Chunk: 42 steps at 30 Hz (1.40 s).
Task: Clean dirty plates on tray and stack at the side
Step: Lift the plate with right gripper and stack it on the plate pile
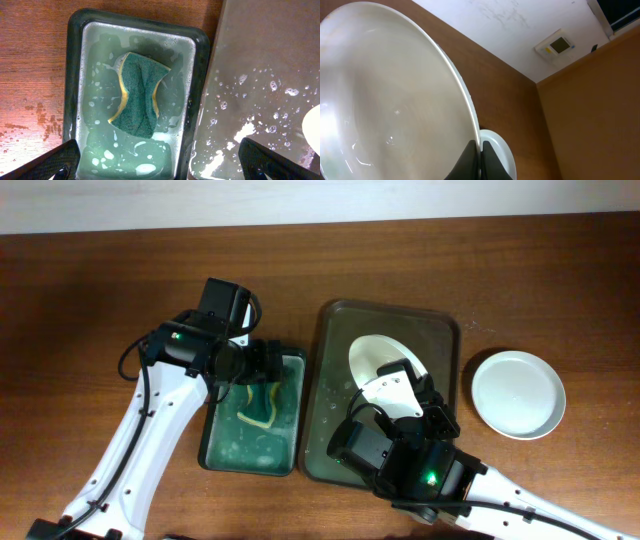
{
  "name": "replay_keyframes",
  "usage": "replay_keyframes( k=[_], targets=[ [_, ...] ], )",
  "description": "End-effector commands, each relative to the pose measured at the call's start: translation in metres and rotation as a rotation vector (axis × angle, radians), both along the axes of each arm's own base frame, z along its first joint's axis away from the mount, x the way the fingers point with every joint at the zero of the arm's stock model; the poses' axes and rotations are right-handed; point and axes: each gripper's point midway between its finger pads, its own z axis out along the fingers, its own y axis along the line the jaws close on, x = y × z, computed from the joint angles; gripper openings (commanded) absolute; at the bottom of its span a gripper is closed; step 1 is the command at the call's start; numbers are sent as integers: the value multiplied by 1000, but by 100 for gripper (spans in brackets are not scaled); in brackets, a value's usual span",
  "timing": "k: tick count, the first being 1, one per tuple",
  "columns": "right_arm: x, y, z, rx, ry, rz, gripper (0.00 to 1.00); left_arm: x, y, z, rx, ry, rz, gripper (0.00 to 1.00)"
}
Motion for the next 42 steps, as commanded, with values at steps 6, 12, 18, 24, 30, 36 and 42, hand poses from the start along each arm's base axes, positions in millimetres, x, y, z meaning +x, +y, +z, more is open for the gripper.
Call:
replay_keyframes(
  k=[6, 12, 18, 24, 30, 36, 42],
  targets=[
    [0, -4, 10, 8, -48, -19, 4, 2, -1, 6, -12, -16, -2, 99],
    [-2, 4, 24, -142, -83, 36, 4, 2, -1, 6, -12, -16, -2, 99],
    [-10, 15, 38, -180, -155, 68, 4, 2, -1, 6, -12, -16, -2, 100],
    [-10, 15, 38, -179, -155, 68, 4, 2, -1, 6, -12, -16, -2, 99],
    [-10, 18, 31, -154, -126, 84, 4, 2, -1, 6, -12, -16, -1, 99],
    [24, -49, -39, 378, 133, -278, 4, 2, -1, 6, -12, -16, -2, 99],
    [27, -208, -104, 1189, 361, -671, 4, 2, -1, 6, -12, -16, -2, 100]
  ],
)
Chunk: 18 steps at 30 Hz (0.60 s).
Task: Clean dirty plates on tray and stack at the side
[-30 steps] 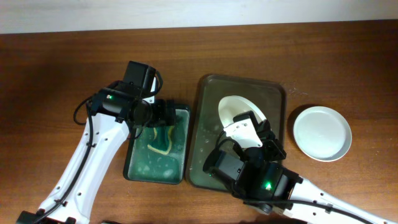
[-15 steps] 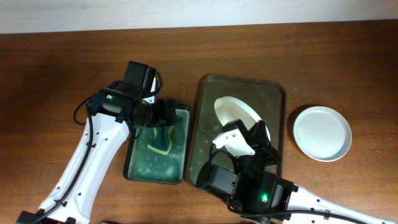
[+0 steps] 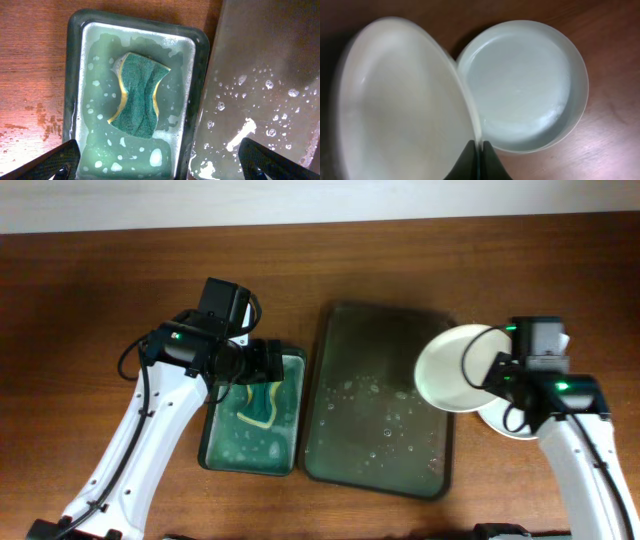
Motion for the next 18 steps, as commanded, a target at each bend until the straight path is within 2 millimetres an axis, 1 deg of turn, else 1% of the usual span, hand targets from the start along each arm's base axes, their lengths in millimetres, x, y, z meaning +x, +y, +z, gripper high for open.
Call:
replay_keyframes(
  k=[1, 2, 3, 4, 5, 6, 7, 8, 9, 10, 11, 12, 13, 14, 15, 16, 17, 18],
  targets=[
    [-18, -64, -28, 306, 2, -221, 4, 1, -1, 6, -11, -15, -1, 99],
    [-33, -92, -50, 344, 53, -338, 4, 1, -1, 6, -11, -15, -1, 99],
    [-43, -106, -66, 377, 95, -400, 4, 1, -1, 6, -11, -15, -1, 99],
    [-56, -117, -88, 428, 155, -467, 4, 1, -1, 6, -11, -15, -1, 100],
    [-58, -114, -103, 501, 178, -484, 6, 1, -1, 6, -11, -15, -1, 99],
    [-54, -110, -104, 532, 172, -465, 25, 1, -1, 6, -11, -15, -1, 99],
    [-46, -104, -99, 547, 143, -408, 50, 1, -1, 6, -11, -15, -1, 99],
    [-36, -95, -81, 538, 82, -350, 58, 1, -1, 6, -11, -15, -1, 99],
    [-28, -84, -57, 526, 12, -283, 58, 1, -1, 6, -11, -15, -1, 99],
    [-18, -65, -28, 526, -83, -173, 58, 1, -1, 6, -11, -15, -1, 99],
    [-8, -27, 15, 501, -212, 39, 58, 1, -1, 6, -11, -15, -1, 99],
    [-9, 22, 56, 461, -321, 278, 59, 1, -1, 6, -11, -15, -1, 99],
    [-19, 60, 81, 414, -383, 446, 62, 1, -1, 6, -11, -15, -1, 99],
    [-33, 100, 105, 381, -448, 604, 98, 1, -1, 6, -11, -15, -1, 100],
    [-47, 131, 125, 358, -514, 742, 98, 1, -1, 6, -11, -15, -1, 99],
    [-65, 156, 138, 365, -556, 852, 98, 1, -1, 6, -11, -15, -1, 100],
    [-83, 176, 147, 370, -586, 948, 98, 1, -1, 6, -11, -15, -1, 99],
    [-93, 186, 151, 376, -600, 1003, 98, 1, -1, 6, -11, -15, -1, 99]
  ],
)
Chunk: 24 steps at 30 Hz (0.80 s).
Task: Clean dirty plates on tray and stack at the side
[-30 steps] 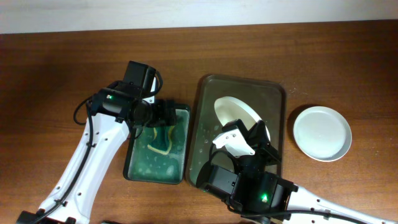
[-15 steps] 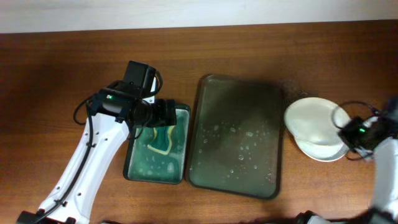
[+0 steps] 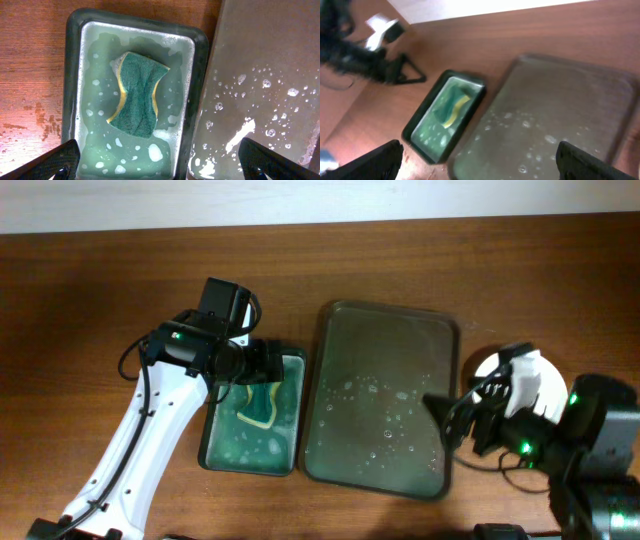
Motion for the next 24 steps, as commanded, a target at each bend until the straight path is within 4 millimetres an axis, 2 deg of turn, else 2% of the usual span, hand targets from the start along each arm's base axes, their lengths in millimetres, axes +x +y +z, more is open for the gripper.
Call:
replay_keyframes(
  k=[1, 2, 4, 5, 6, 8, 10, 11, 15, 24],
  targets=[
    [-22, 21, 7, -41, -71, 119, 98, 2, -1, 6, -8, -17, 0, 100],
    [-13, 9, 2, -120, -94, 61, 98, 2, -1, 6, -8, -17, 0, 100],
    [13, -31, -4, -281, -145, -164, 98, 2, -1, 6, -8, -17, 0, 99],
    [21, -43, -7, -310, -214, -243, 98, 2, -1, 6, -8, -17, 0, 100],
    [24, -48, -16, -311, -270, -277, 98, 2, -1, 6, -8, -17, 0, 99],
    [13, -48, -80, -292, -305, -280, 98, 2, -1, 6, -8, -17, 0, 100],
    [11, -48, -109, -263, -432, -302, 98, 2, -1, 6, -8, -17, 0, 99],
    [12, -50, -116, -250, -498, -322, 98, 2, -1, 6, -8, -17, 0, 99],
    [27, -49, -133, -227, -596, -341, 98, 2, -1, 6, -8, -17, 0, 100],
    [27, -49, -135, -229, -585, -338, 98, 2, -1, 6, -9, -17, 0, 99]
  ],
)
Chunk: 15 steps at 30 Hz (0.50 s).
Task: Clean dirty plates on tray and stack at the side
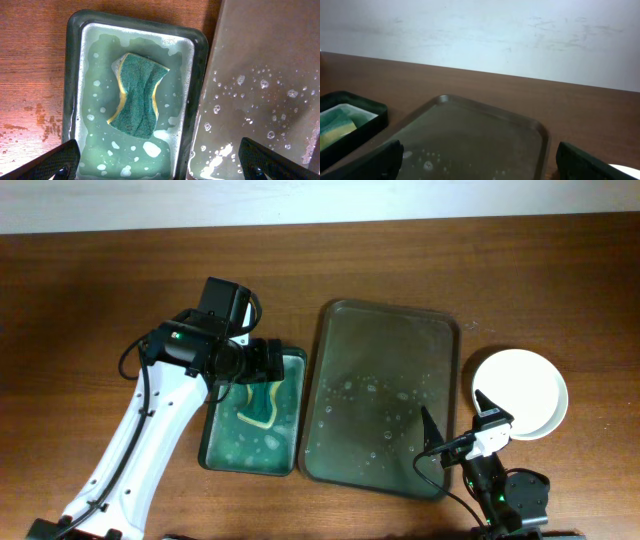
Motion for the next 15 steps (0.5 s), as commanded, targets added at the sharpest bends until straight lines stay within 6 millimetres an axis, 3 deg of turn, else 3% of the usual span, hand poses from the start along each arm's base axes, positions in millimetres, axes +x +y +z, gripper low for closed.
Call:
replay_keyframes(
  k=[1, 2, 3, 5, 7, 10, 12, 15],
  targets=[
    [0, -1, -3, 3, 3, -5, 98, 1, 0, 5, -8, -14, 0, 99],
    [0, -1, -3, 3, 3, -5, 98, -1, -1, 8, 0, -22, -5, 100],
    [0, -1, -3, 3, 4, -5, 98, 0, 13, 18, 70, -78, 22, 99],
    [0, -1, -3, 3, 3, -5, 98, -6, 45, 68, 133, -325, 112, 99],
    [0, -1, -3, 3, 3, -5, 98, -28, 73, 88, 88, -493, 200, 100],
    [0, -1, -3, 3, 3, -5, 98, -57, 114, 80, 31, -764, 347, 99],
    [0, -1, -3, 3, 4, -5, 98, -73, 125, 66, 14, -880, 392, 99],
    [0, -1, -3, 3, 3, -5, 98, -91, 137, 25, 0, -1005, 444, 100]
  ],
)
